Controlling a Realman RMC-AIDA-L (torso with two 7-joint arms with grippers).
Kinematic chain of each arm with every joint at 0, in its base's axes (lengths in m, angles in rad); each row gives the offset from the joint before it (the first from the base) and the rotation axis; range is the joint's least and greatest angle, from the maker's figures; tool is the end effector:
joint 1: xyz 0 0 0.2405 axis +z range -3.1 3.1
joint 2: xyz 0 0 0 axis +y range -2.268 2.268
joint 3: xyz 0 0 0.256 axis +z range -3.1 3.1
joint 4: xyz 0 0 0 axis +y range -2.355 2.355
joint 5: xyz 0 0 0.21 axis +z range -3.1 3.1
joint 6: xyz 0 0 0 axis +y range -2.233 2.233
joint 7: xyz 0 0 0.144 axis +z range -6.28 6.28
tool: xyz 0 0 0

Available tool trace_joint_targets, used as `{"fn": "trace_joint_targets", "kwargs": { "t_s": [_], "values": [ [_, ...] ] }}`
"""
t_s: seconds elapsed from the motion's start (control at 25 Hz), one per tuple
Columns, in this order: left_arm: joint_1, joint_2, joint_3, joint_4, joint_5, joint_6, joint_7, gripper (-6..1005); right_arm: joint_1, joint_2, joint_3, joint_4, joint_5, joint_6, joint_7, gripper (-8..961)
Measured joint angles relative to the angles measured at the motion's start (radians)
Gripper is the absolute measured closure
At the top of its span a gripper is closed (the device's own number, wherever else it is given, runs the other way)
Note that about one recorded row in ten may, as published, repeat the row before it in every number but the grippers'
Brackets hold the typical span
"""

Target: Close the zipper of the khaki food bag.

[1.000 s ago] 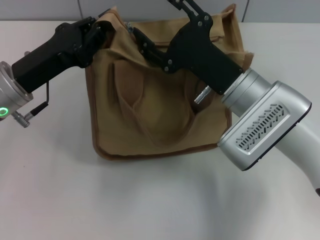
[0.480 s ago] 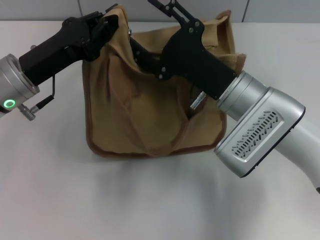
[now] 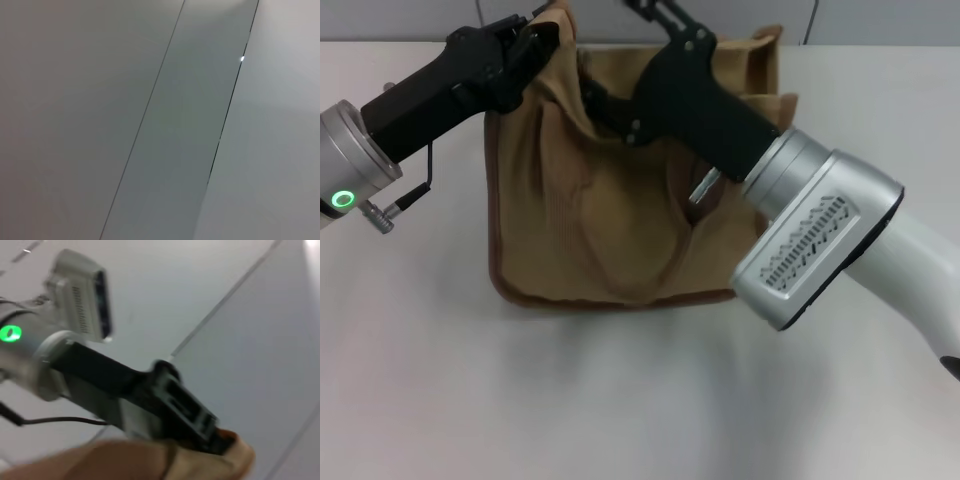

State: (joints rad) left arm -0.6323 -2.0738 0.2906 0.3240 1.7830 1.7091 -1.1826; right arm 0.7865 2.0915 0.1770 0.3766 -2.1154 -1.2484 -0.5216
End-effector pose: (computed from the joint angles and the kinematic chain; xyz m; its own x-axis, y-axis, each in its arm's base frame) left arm -0.2271 0.3434 0.0175 0.4026 0.1420 0.9043 0.5239 -0.8459 -0.1004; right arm 0.1372 0.3401 -0.1108 0.6884 0.6658 -0.2877 0.1211 -0.4966 -0.8595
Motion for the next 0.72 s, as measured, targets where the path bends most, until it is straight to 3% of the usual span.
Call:
{"fn": "trace_joint_targets", "kwargs": {
  "t_s": [0.52,0.72],
  "values": [
    [0.003,-0.001,0.0,0.0,-0.001,-0.003,-0.005,969,-0.007,0.001,0.053,0.009,-0.083,0.043,0.001,172],
    [0.007,-0.002,0.0,0.0,-0.002,0.001,-0.009,969,-0.009,0.001,0.055,0.009,-0.083,0.057,-0.001,275]
  ]
}}
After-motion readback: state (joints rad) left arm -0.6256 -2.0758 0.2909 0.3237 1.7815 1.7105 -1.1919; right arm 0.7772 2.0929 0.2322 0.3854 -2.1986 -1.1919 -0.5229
